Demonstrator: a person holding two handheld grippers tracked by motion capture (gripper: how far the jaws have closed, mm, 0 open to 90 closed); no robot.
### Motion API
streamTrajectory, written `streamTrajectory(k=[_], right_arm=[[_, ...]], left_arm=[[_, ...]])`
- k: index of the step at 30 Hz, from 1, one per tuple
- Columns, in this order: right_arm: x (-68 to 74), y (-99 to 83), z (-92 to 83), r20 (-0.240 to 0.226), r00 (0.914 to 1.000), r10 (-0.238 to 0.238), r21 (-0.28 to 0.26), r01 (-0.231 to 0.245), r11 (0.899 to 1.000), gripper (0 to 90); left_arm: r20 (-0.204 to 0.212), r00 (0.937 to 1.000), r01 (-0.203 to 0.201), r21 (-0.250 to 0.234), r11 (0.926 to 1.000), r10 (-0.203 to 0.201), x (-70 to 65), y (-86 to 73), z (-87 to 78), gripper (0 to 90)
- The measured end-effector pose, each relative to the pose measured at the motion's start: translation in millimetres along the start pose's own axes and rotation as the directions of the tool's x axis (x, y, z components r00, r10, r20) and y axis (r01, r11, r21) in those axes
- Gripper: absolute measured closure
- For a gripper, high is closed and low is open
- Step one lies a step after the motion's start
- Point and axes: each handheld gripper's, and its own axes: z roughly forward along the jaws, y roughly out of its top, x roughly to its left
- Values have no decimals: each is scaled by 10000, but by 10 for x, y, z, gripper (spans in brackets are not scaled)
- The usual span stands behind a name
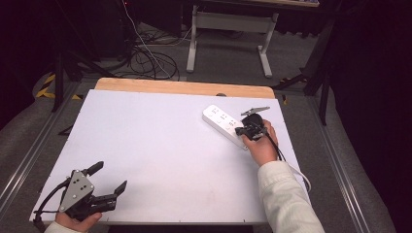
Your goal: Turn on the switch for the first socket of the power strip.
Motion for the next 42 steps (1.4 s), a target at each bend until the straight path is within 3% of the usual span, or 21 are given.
streamTrajectory(k=[15,21,37,42], right_arm=[[97,-17,20,676,9973,-303,-1,303,9995,900],[78,-19,24,558,9984,-56,4,56,10000,900],[98,-25,34,743,9972,61,20,-63,10000,900],[71,-41,36,535,9982,275,-92,-270,9996,900]], left_arm=[[-10,10000,-21,-28,10000,21,-2,0,-1,122],[-23,10000,-20,-53,10000,20,-7,1,-5,122],[-6,10000,-20,-28,10000,20,-12,-1,-1,124],[-6,10000,-29,-19,10000,29,-13,-1,1,124]])
